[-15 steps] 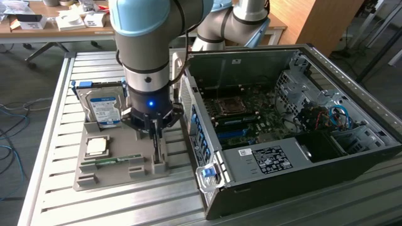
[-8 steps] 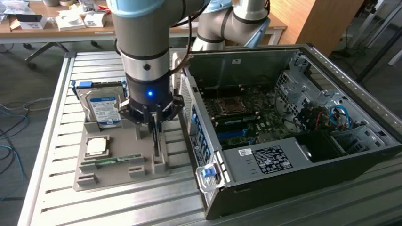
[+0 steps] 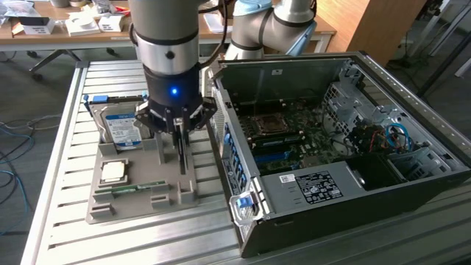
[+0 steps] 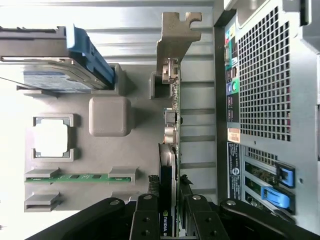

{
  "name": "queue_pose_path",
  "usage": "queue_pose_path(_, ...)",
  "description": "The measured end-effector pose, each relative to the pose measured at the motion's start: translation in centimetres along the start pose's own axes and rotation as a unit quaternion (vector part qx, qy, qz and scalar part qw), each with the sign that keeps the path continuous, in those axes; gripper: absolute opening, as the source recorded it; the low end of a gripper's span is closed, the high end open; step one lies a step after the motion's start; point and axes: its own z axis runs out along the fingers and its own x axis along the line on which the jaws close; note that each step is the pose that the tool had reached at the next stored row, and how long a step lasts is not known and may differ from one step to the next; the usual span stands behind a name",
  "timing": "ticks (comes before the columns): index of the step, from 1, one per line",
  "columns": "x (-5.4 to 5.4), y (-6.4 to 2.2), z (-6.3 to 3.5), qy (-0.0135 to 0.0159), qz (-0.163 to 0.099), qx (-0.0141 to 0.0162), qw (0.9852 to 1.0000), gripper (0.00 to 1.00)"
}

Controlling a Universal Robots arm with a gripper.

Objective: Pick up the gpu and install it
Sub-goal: 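Pick up the gpu and move the gpu toward the slot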

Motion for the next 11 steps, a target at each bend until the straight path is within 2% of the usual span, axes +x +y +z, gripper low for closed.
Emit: queue_pose_path(11, -0.1, 0.28, -4.83, 0.0, 0.0, 0.0, 1.0, 0.26)
